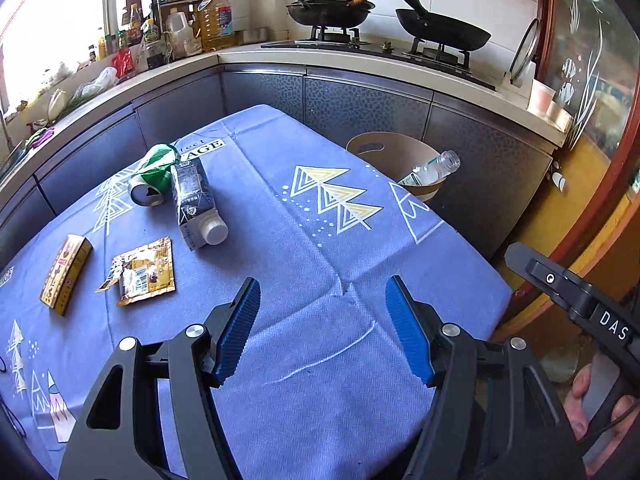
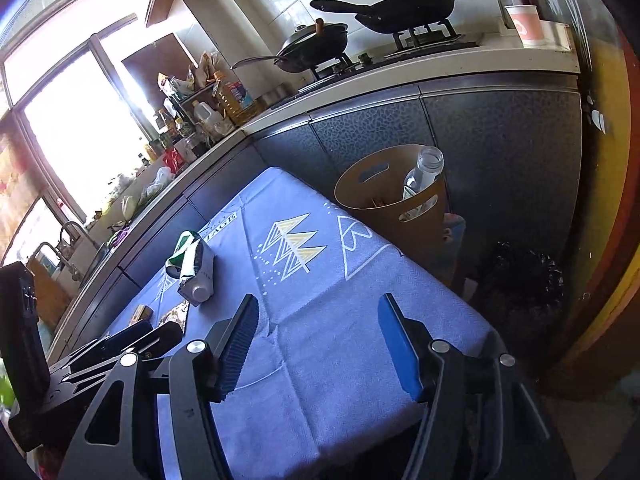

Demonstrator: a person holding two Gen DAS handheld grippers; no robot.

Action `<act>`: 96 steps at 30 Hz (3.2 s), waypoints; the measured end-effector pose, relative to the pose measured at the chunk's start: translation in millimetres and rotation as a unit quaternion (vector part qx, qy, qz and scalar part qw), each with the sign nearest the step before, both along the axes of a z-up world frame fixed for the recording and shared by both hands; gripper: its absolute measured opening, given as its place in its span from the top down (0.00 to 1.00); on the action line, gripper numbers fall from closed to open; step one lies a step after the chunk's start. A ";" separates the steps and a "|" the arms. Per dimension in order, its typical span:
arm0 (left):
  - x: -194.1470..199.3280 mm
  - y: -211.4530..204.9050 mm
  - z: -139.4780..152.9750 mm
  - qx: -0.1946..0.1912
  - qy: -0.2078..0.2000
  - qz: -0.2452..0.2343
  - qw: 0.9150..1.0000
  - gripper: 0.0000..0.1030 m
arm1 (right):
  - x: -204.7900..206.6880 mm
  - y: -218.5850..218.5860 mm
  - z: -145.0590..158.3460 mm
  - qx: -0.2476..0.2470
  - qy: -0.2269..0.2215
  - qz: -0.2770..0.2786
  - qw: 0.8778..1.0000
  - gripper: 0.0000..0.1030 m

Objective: Collect trash
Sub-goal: 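Move both tools back over the remaining trash on the table, then grasp the yellow sauce packet with the left tool while the right tool grasps the green can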

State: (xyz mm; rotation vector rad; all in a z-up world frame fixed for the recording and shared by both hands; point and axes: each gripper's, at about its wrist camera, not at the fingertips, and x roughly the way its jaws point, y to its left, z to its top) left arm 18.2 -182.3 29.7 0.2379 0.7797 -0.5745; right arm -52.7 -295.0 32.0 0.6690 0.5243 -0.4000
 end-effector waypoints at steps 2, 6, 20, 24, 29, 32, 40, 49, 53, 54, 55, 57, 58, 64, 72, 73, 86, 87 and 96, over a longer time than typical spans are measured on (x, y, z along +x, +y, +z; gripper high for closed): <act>-1.7 0.3 0.4 0.001 -0.001 0.003 1.000 0.37 | -0.7 0.9 0.5 -0.001 -0.002 0.003 1.000 0.39; -5.0 1.3 -0.9 0.008 -0.001 0.007 1.000 0.37 | -2.3 2.6 -0.2 0.004 -0.006 0.006 1.000 0.38; -4.0 18.3 -8.1 0.028 -0.018 0.035 0.999 0.37 | 6.0 10.2 -8.9 0.014 0.005 0.015 1.000 0.38; 3.6 26.4 -12.3 0.027 -0.012 0.044 0.999 0.37 | 15.3 13.7 -11.2 0.014 0.013 0.021 1.000 0.38; 16.4 35.3 -18.9 0.028 -0.004 0.051 0.998 0.37 | 29.6 15.6 -10.3 0.005 0.019 0.025 0.999 0.38; 25.1 40.5 -22.5 0.029 0.002 0.057 0.998 0.37 | 39.8 15.7 -8.6 -0.004 0.021 0.027 0.999 0.38; 53.4 41.5 -29.1 0.042 0.021 0.071 0.996 0.37 | 71.9 5.2 -7.2 -0.010 0.020 0.038 0.999 0.38; 74.0 3.4 -30.4 0.038 0.032 0.047 0.998 0.37 | 97.2 -24.1 -13.4 -0.007 0.030 0.053 0.998 0.38; 82.9 -19.0 -30.3 0.028 0.034 0.030 0.999 0.37 | 107.0 -40.8 -17.9 -0.004 0.038 0.068 0.997 0.38; 86.6 -25.2 -30.5 0.023 0.037 0.025 0.999 0.37 | 109.6 -44.9 -18.9 -0.003 0.039 0.073 0.997 0.38; 90.1 -30.1 -30.9 0.017 0.040 0.021 0.999 0.37 | 111.9 -49.5 -19.7 -0.004 0.039 0.079 0.996 0.38; 98.7 -41.3 -32.7 0.011 0.044 0.017 0.999 0.37 | 117.8 -59.2 -21.4 -0.011 0.037 0.094 0.995 0.38; 103.2 -47.9 -33.9 0.011 0.044 0.015 0.999 0.37 | 119.9 -63.1 -22.7 -0.014 0.036 0.100 0.994 0.38; 124.4 -70.3 -35.0 -0.008 0.058 0.023 0.998 0.37 | 129.3 -96.9 -29.6 -0.006 0.040 0.125 0.991 0.38; 124.3 -78.4 -33.9 0.000 0.060 0.003 0.998 0.37 | 129.3 -105.2 -27.4 0.003 0.040 0.140 0.989 0.38; 122.9 -78.5 -34.2 0.001 0.060 -0.001 0.998 0.37 | 128.0 -104.6 -27.6 0.007 0.038 0.138 0.990 0.38; 105.9 25.8 -34.8 -0.044 0.061 -0.006 0.997 0.37 | 129.6 -47.0 -28.5 0.009 0.034 0.075 0.997 0.38; 106.1 40.2 -34.4 -0.051 0.061 -0.002 0.997 0.37 | 134.2 -37.3 -27.2 0.008 0.039 0.071 0.997 0.38; 129.8 187.7 -28.8 -0.095 0.034 0.106 0.989 0.37 | 184.2 41.3 -8.0 -0.028 0.071 0.108 0.991 0.38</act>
